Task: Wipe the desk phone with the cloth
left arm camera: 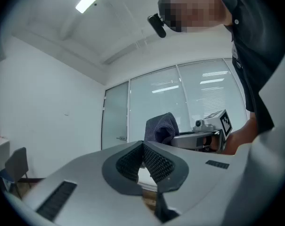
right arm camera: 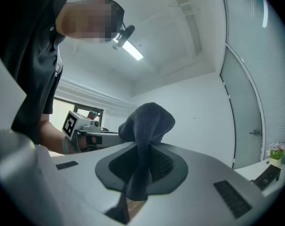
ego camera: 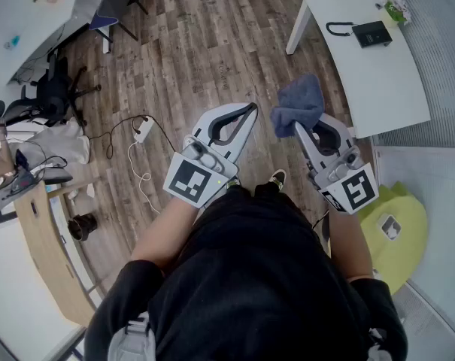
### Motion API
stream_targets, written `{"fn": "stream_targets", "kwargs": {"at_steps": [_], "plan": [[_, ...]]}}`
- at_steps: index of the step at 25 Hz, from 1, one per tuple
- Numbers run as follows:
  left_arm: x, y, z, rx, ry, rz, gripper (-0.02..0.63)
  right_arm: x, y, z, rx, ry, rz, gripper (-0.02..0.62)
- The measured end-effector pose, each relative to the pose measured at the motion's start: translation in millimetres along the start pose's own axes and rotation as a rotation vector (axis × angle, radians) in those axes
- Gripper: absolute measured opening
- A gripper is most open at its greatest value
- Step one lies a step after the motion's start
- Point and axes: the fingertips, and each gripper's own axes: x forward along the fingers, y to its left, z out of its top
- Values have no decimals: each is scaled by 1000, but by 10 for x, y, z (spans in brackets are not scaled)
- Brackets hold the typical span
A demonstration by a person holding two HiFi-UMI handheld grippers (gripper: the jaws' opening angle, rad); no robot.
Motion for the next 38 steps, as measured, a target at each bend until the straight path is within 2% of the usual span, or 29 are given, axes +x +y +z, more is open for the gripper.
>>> {"fn": "stream_targets", "kwargs": {"at_steps": [8, 14, 23, 30, 36, 38], "plan": [[-309, 251, -108, -15, 24, 26, 9, 203, 175, -70, 11, 19, -27, 61], [-470, 345, -88, 3, 30, 19, 9, 379, 409, -45, 11, 32, -2, 63], [-676, 531, -45, -15, -3, 4, 9, 571, 664, 1, 14, 40, 1, 63], [-520, 643, -47, -12, 0, -10, 9, 687, 539, -11, 27, 33, 4, 63], [-138, 695, -148, 16, 57, -39, 9, 762, 135, -102, 44, 15, 9, 61], [39, 764, -123, 16, 51, -38, 9, 796, -47, -126, 51, 10, 11, 61]]}}
